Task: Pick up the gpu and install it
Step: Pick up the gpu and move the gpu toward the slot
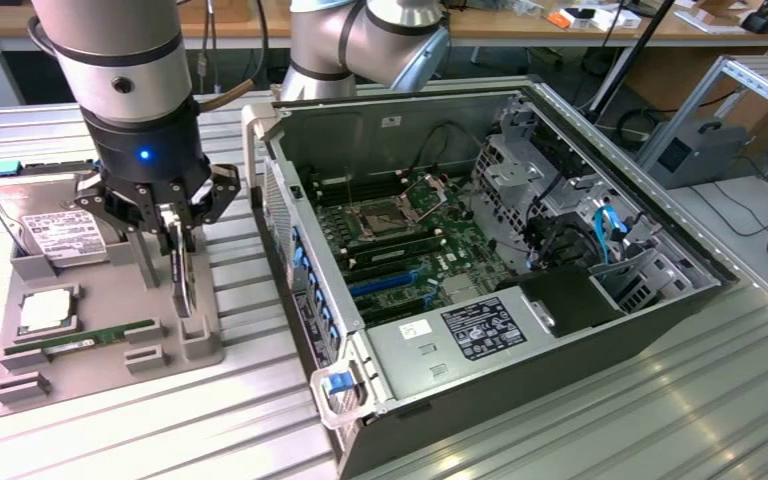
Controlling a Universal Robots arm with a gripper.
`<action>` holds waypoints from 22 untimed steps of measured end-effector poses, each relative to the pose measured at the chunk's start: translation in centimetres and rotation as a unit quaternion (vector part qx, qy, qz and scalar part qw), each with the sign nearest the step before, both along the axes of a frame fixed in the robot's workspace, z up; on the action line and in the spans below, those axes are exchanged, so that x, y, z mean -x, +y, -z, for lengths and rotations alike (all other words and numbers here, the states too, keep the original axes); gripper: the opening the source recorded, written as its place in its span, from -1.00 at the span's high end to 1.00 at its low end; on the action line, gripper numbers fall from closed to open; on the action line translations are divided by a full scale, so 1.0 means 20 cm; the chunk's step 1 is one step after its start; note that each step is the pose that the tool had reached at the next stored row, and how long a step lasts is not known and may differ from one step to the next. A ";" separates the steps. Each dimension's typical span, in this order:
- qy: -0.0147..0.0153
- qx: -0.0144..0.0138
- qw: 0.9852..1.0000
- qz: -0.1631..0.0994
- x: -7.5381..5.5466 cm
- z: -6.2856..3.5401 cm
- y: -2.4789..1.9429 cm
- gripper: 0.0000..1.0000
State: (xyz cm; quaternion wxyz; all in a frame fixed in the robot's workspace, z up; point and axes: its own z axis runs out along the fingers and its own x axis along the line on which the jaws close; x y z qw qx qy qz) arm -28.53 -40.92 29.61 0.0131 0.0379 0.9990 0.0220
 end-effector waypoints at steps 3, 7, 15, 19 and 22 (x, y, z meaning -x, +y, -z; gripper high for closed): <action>0.000 0.000 1.000 0.000 0.00 -0.004 0.000 0.47; 0.000 0.000 1.000 0.000 0.00 -0.009 0.000 0.47; 0.000 0.000 1.000 0.000 0.00 -0.018 0.000 0.47; 0.000 0.000 1.000 0.000 0.00 -0.022 0.000 0.47; 0.000 0.000 1.000 0.000 0.00 -0.027 0.000 0.47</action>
